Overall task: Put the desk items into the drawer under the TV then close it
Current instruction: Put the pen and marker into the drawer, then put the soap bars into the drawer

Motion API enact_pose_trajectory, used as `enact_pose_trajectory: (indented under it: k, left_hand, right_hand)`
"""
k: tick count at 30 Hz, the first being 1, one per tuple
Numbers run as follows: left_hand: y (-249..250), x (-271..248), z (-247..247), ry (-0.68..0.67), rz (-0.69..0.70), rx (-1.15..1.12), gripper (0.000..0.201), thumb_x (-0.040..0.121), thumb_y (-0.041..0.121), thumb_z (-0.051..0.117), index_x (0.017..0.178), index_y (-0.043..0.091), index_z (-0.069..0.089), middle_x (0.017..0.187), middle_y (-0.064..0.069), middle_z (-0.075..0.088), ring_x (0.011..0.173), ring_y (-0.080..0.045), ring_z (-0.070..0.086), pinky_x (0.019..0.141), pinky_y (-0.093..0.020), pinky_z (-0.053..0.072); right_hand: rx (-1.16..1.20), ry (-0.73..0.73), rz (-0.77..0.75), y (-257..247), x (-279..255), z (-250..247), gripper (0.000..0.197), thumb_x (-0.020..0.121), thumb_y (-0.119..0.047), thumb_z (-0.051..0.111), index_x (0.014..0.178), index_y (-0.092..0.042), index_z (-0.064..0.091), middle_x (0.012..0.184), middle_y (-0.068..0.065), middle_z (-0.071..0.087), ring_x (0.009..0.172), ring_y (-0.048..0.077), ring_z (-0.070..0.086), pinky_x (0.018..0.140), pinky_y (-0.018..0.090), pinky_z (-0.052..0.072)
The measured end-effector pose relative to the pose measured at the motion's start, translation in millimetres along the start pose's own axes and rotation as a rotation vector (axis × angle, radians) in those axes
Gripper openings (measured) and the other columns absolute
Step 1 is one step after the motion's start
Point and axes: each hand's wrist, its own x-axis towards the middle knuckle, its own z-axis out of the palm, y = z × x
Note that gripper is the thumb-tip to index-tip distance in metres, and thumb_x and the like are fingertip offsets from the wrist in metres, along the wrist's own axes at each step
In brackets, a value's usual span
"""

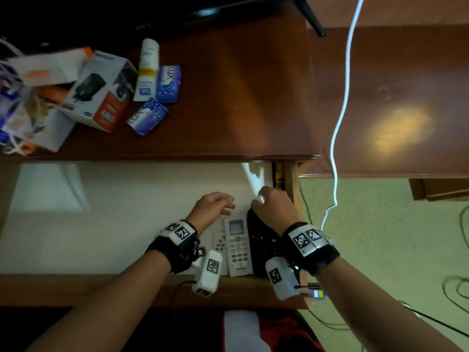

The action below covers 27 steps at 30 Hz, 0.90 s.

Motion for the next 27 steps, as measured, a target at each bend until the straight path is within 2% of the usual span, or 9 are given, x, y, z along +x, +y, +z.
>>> enact_pose_trajectory:
  k: [4, 7, 10, 14, 18, 20, 23, 25, 27]
  left_hand:
    - [1, -37, -50, 0.177, 0.084, 0.139, 0.019, 0.094, 0.028, 0.053, 0.099, 0.018, 0.069, 0.094, 0.004, 0.073, 0.085, -0.009, 0.068, 0.072, -0.019, 0.046]
    - [15, -55, -89, 0.339, 0.196, 0.170, 0.015, 0.092, 0.020, 0.056, 0.091, 0.016, 0.070, 0.087, 0.004, 0.072, 0.074, -0.006, 0.066, 0.062, -0.007, 0.044]
    - [37, -54, -126, 0.477, 0.348, 0.207, 0.011, 0.089, 0.015, 0.060, 0.085, 0.019, 0.070, 0.085, 0.001, 0.072, 0.075, -0.008, 0.063, 0.064, -0.006, 0.042]
    - [68, -34, -164, 0.554, 0.576, 0.317, 0.014, 0.083, 0.009, 0.066, 0.094, 0.017, 0.070, 0.098, 0.003, 0.066, 0.087, -0.009, 0.060, 0.074, -0.007, 0.042]
    - [79, 0, -182, 0.553, 0.686, 0.572, 0.034, 0.078, 0.017, 0.071, 0.112, 0.012, 0.065, 0.119, -0.006, 0.060, 0.109, -0.020, 0.057, 0.091, -0.026, 0.042]
    - [81, 12, -182, 0.566, 0.652, 0.721, 0.050, 0.077, 0.028, 0.070, 0.123, 0.012, 0.058, 0.133, -0.006, 0.053, 0.120, -0.024, 0.051, 0.098, -0.034, 0.040]
    - [82, 21, -181, 0.505, 0.520, 0.894, 0.063, 0.082, 0.036, 0.063, 0.139, 0.019, 0.042, 0.153, -0.003, 0.030, 0.138, -0.024, 0.030, 0.105, -0.043, 0.032]
    - [80, 25, -181, 0.487, 0.522, 0.933, 0.061, 0.082, 0.032, 0.063, 0.137, 0.017, 0.042, 0.153, -0.005, 0.030, 0.137, -0.027, 0.030, 0.102, -0.045, 0.033]
    - [75, 24, -180, 0.550, 0.601, 0.992, 0.053, 0.071, 0.027, 0.072, 0.119, 0.012, 0.057, 0.133, -0.012, 0.050, 0.115, -0.034, 0.051, 0.084, -0.045, 0.042]
  right_hand:
    - [0.143, 0.007, -0.098, -20, -1, -10, 0.029, 0.088, -0.021, 0.057, 0.115, -0.011, 0.059, 0.085, 0.010, 0.071, 0.078, 0.020, 0.062, 0.070, 0.023, 0.044]
    - [0.186, 0.070, -0.224, -50, 2, -20, 0.019, 0.087, -0.017, 0.059, 0.105, -0.012, 0.063, 0.075, 0.010, 0.069, 0.068, 0.022, 0.062, 0.066, 0.032, 0.051]
    - [0.181, 0.172, -0.372, -88, 14, -33, 0.009, 0.084, -0.011, 0.060, 0.088, -0.013, 0.067, 0.077, 0.006, 0.069, 0.067, 0.021, 0.061, 0.063, 0.026, 0.045]
    - [0.173, 0.313, -0.443, -143, 46, -45, 0.007, 0.075, -0.006, 0.062, 0.078, -0.009, 0.068, 0.083, 0.010, 0.067, 0.075, 0.024, 0.059, 0.066, 0.025, 0.039]
    - [0.120, 0.336, -0.425, -183, 91, -42, 0.016, 0.078, -0.012, 0.064, 0.092, -0.005, 0.067, 0.099, 0.016, 0.063, 0.088, 0.032, 0.059, 0.072, 0.024, 0.036]
    - [0.110, 0.317, -0.368, -199, 110, -39, 0.023, 0.081, -0.016, 0.066, 0.101, -0.006, 0.062, 0.107, 0.016, 0.059, 0.098, 0.031, 0.056, 0.075, 0.023, 0.034]
    - [0.117, 0.286, -0.289, -222, 132, -31, 0.037, 0.081, -0.018, 0.065, 0.114, -0.007, 0.054, 0.117, 0.016, 0.056, 0.110, 0.030, 0.050, 0.082, 0.026, 0.035]
    - [0.152, 0.262, -0.219, -233, 144, -25, 0.045, 0.080, -0.020, 0.063, 0.122, -0.011, 0.048, 0.123, 0.016, 0.053, 0.108, 0.031, 0.053, 0.084, 0.030, 0.040]
    - [0.128, 0.266, -0.139, -242, 153, -20, 0.048, 0.080, -0.024, 0.060, 0.124, -0.013, 0.046, 0.126, 0.017, 0.051, 0.111, 0.035, 0.052, 0.088, 0.034, 0.042]
